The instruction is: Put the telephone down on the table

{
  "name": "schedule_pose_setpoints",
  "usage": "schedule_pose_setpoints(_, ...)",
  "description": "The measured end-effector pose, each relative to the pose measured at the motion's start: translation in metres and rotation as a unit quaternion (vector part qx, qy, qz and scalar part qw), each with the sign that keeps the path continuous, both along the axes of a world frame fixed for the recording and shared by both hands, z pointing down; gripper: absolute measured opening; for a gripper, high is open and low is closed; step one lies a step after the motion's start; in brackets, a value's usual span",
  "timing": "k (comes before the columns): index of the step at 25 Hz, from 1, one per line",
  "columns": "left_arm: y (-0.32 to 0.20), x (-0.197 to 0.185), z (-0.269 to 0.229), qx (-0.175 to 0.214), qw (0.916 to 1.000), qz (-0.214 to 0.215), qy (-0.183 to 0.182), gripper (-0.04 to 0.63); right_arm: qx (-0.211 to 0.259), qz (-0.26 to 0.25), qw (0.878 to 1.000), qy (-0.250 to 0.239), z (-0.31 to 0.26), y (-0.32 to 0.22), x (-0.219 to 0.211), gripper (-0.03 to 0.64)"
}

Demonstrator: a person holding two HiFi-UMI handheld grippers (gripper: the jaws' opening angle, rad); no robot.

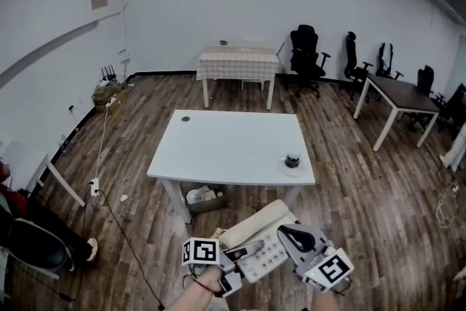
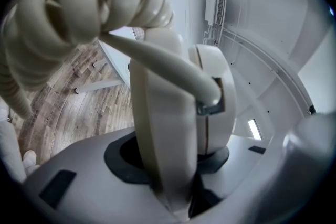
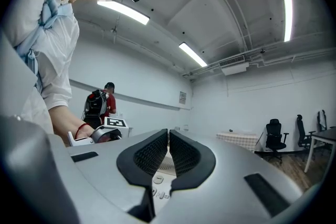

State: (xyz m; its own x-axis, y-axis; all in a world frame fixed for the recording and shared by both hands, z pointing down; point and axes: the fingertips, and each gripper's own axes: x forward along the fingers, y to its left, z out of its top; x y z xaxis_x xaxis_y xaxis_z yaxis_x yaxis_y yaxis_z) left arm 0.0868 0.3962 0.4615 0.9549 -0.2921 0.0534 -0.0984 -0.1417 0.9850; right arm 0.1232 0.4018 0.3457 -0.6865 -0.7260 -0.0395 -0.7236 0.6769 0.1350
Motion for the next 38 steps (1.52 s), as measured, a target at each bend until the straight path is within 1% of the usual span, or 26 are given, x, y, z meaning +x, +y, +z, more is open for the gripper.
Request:
schedule_pose_setpoints(6,-0.020,-0.008,0.000,0.000,0.9999,-0.008,0.006,0.178,-0.001,-0.014,1.000,0.007,0.003,-0.023,-0.015,0.034)
schedule_pose_setpoints(11,-0.058,-0.017,-0.001,0.004,0.9999,-0.012,0.012,0.178,-0.002,-0.019,1.000,0.002,0.004,-0.059,-0.026,0.034)
schedule_pose_setpoints(16,-0.111,-0.029,-0.004,0.009,0.9998,-0.011,0.016,0.178,0.000,-0.016,1.000,-0.004,-0.002,-0.112,-0.036,0.034)
schedule_pose_setpoints(19,-0.146,-0.043,-0.009,0.013,0.9997,-0.011,0.017,0.178,-0.004,-0.016,1.000,-0.003,-0.006,-0.146,-0.049,0.034)
schedule_pose_setpoints(23,-0.190,-0.059,-0.012,0.006,0.9995,-0.018,0.024,0.178,-0.003,-0.020,1.000,0.000,-0.007,-0.193,-0.067,0.034)
schedule_pose_setpoints(26,-0.225,-0.072,-0.017,0.012,0.9994,-0.018,0.029,0.178,0.000,-0.023,1.000,0.002,-0.011,-0.228,-0.081,0.034)
schedule_pose_setpoints(28,-0.246,-0.081,-0.018,0.013,0.9994,-0.020,0.025,0.178,0.001,-0.023,1.000,0.003,-0.014,-0.249,-0.090,0.034)
schedule_pose_setpoints(30,-0.263,-0.091,-0.018,0.010,0.9995,-0.023,0.021,0.178,0.002,-0.023,1.000,0.005,-0.017,-0.265,-0.099,0.034)
schedule_pose_setpoints(33,-0.285,-0.101,-0.021,0.019,0.9991,-0.027,0.025,0.178,0.003,-0.022,1.000,0.007,-0.021,-0.285,-0.108,0.034)
schedule_pose_setpoints(36,-0.306,-0.106,-0.024,0.019,0.9986,-0.041,0.028,0.178,0.001,-0.026,1.000,0.009,-0.020,-0.305,-0.113,0.034)
schedule_pose_setpoints(38,-0.317,-0.110,-0.016,0.016,0.9983,-0.054,0.015,0.178,-0.005,-0.029,1.000,0.011,-0.014,-0.316,-0.114,0.034)
